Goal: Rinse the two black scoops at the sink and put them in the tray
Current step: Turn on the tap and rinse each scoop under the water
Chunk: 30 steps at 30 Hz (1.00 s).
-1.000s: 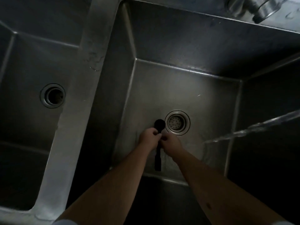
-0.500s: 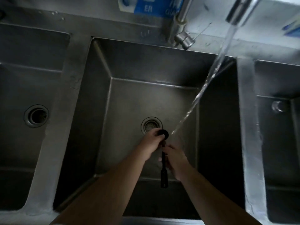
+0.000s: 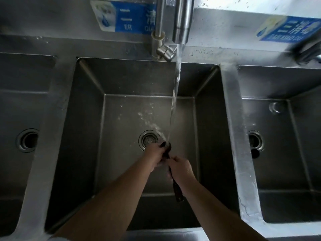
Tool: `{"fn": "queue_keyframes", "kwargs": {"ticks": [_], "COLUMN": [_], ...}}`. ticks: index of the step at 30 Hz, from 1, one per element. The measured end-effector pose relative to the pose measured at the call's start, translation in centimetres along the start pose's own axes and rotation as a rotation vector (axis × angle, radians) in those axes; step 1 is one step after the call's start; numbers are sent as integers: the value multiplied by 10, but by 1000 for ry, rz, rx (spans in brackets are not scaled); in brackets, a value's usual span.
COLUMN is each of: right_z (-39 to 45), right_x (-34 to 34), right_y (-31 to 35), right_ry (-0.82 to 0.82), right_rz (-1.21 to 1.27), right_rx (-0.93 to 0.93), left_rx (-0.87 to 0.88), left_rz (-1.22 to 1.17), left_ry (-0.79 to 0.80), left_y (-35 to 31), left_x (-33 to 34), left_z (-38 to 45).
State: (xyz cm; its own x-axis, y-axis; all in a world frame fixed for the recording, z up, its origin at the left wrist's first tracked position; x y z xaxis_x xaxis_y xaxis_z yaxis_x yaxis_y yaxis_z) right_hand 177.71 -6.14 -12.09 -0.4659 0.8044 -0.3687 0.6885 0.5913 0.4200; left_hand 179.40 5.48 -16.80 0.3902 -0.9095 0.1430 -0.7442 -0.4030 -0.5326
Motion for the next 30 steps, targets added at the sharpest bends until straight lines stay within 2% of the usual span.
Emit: {"fn": "queue_keyframes", "kwargs": {"ticks": [10, 13, 14, 15, 17, 19, 21, 23, 25, 28, 30], "right_z": [-1, -2, -3, -4, -5, -6, -7, -7, -7, -8, -7], "right_x": [1, 3, 4, 4, 6, 8, 10, 11, 10, 10, 8], "right_y": [-2, 0, 2, 5, 10, 13, 16, 16, 17, 20, 26], "right_ry": [-3, 7, 19, 30, 40, 49, 60, 60, 64, 41, 6], "right_rz": [-76, -20, -7, -9, -25, -23, -30, 58, 157, 224, 277], "right_rx": [0, 2, -3, -13, -27, -19, -15, -22, -24, -41, -62], "left_rx": [49, 161, 181, 175, 97, -45, -177, -228, -169, -23, 25], "left_rz": [341, 515, 481, 302, -200, -496, -489, -344, -240, -237, -235], "left_ry": [-101, -229, -264, -242, -66, 71, 122, 223, 259, 209, 244], "left_y": [-6, -10, -10, -9, -5, -5, -4, -5, -8, -17, -21], "left_x": [-7, -9, -8, -7, 2, 8, 8, 9, 9, 7, 5], "left_z": [8, 6, 3, 0, -5, -14, -22, -30, -34, -37, -41]}}
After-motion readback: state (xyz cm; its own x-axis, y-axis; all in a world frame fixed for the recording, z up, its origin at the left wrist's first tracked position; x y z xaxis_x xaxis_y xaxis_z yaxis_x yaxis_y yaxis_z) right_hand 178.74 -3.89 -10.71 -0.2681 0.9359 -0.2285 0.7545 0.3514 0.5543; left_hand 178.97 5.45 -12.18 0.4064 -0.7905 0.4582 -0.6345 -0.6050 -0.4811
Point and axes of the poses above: each hand's wrist, its own z-axis towards the middle knuckle, its own x-axis out of the palm, y = z × x, the point moved 3 cm from there along z, towards the middle knuckle, and after that the axes turned 10 degrees about -z, right-handed, at the moved point
